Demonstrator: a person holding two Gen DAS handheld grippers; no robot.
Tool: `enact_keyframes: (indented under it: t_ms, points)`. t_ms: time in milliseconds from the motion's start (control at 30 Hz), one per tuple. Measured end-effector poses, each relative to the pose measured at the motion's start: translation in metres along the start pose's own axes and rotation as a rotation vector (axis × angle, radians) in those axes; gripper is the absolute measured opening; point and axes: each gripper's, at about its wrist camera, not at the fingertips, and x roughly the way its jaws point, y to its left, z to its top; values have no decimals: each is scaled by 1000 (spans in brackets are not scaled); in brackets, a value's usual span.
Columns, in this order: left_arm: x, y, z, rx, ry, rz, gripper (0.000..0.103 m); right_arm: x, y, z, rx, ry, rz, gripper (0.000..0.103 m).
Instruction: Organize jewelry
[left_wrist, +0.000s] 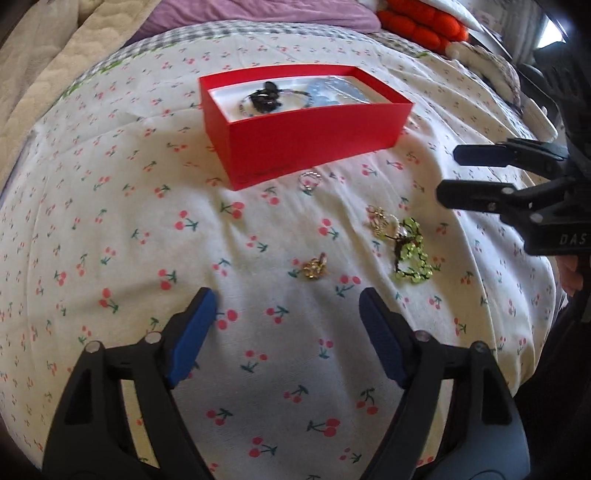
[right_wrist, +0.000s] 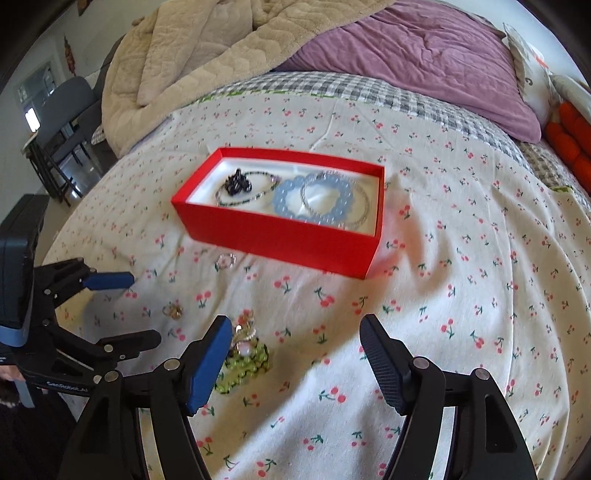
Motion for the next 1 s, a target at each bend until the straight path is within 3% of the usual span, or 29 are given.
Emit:
enact_keyframes:
  t_ms: [233, 667, 867, 1000]
  points:
    - [7, -17, -2, 67, 10, -45, 48, 8, 18, -18, -89, 20, 38, 73]
    - [20, -13, 10, 25, 12, -63, 9, 31, 47, -30, -167, 91, 109, 72]
    - [18, -11, 11, 6, 20, -59, 6, 40, 54, -30, -173, 105, 104, 58]
    - [17, -8, 10, -5, 25, -47, 3, 40, 56, -28, -193, 116, 105, 39]
